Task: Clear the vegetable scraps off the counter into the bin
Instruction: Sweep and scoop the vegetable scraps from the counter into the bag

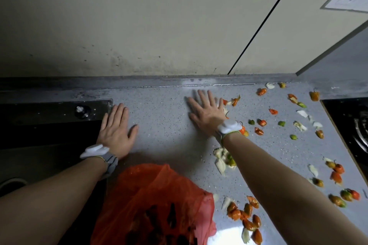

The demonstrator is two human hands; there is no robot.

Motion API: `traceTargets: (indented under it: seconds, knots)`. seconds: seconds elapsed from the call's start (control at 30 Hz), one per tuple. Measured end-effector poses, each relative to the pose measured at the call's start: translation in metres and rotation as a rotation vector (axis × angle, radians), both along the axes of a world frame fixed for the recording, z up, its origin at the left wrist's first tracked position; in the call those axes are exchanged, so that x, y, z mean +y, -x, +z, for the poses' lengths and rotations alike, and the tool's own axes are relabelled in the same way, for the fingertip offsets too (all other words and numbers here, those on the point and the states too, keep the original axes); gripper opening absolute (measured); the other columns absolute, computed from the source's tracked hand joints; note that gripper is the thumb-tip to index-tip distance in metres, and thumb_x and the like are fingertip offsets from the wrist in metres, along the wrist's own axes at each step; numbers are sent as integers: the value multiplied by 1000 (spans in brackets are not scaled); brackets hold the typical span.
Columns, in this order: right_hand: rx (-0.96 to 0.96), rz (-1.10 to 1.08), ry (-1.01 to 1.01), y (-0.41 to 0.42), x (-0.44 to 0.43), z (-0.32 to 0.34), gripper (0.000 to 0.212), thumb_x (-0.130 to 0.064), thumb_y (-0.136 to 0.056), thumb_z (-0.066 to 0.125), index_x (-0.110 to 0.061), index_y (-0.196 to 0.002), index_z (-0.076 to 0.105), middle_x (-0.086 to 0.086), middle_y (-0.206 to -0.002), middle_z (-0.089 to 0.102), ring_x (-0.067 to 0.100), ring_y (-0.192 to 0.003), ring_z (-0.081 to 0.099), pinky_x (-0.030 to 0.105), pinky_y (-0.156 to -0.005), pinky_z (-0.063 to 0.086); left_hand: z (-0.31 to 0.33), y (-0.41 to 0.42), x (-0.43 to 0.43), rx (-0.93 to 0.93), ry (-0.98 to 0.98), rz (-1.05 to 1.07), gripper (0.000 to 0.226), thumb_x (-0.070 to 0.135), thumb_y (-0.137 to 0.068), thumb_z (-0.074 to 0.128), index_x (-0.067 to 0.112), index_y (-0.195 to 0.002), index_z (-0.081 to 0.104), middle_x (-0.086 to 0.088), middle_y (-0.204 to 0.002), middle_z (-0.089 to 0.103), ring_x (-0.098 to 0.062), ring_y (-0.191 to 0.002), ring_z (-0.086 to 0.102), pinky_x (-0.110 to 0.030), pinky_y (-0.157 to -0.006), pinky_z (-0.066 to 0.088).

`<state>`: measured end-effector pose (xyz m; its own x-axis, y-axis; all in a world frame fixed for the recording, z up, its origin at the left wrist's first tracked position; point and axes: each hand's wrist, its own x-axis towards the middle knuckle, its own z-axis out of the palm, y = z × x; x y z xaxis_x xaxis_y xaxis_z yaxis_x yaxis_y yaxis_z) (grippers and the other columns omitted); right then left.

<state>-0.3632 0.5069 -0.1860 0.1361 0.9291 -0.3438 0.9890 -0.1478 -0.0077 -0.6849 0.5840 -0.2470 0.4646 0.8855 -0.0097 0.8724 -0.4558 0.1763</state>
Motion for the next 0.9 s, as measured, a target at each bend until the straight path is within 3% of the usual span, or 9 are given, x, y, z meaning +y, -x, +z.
traceTargets:
  seconds: [0.1, 0.33, 0.47, 0.57, 0.77, 0.9]
  knots:
    - [17, 56, 19, -1, -4, -7, 56, -48, -106, 16, -35, -158, 1, -3, -168, -4, 22, -154, -7, 57, -122, 2, 0, 0, 0, -1, -2, 1, 76, 55, -95, 21, 8, -156, 17, -7, -165, 8, -20, -152, 3, -39, -123, -3]
    - [-54, -240, -6, -8, -68, -6, 60, -45, -105, 15, -14, -156, 18, 8, -165, 16, 28, -152, 12, 52, -121, 16, 1, -1, -2, -13, -8, 11, 78, 55, -93, 24, 7, -154, 25, -8, -164, 17, -23, -151, 12, -42, -123, 3]
    - [-136, -152, -131, -9, -96, 13, 49, -50, -101, 30, -18, -134, 47, 9, -139, 48, 29, -124, 49, 49, -109, 36, 2, -1, -2, -7, -4, 10, 78, 55, -92, 22, 6, -153, 26, -9, -163, 18, -24, -151, 13, -42, -123, 4]
    - [-99, -198, -142, -27, -81, 23, 48, -50, -99, 35, -18, -134, 44, 10, -140, 42, 28, -123, 46, 48, -107, 40, 1, -1, -2, -1, -9, 7, 78, 55, -93, 21, 6, -153, 26, -9, -163, 18, -24, -151, 13, -41, -123, 2]
    - [24, -420, -80, -75, -19, 8, 57, -57, -96, 38, -35, -147, 28, 10, -159, 18, 37, -145, 19, 58, -115, 27, 1, 0, -2, 4, -26, 6, 76, 55, -95, 24, 7, -154, 23, -9, -164, 16, -22, -151, 10, -37, -122, -4]
    - [36, -406, 0, -72, -14, -4, 67, -65, -94, 36, -29, -150, 26, 11, -155, 26, 37, -140, 24, 54, -114, 29, 1, 0, -1, 16, -35, 10, 76, 54, -94, 26, 7, -154, 25, -8, -163, 18, -22, -151, 12, -35, -121, -6]
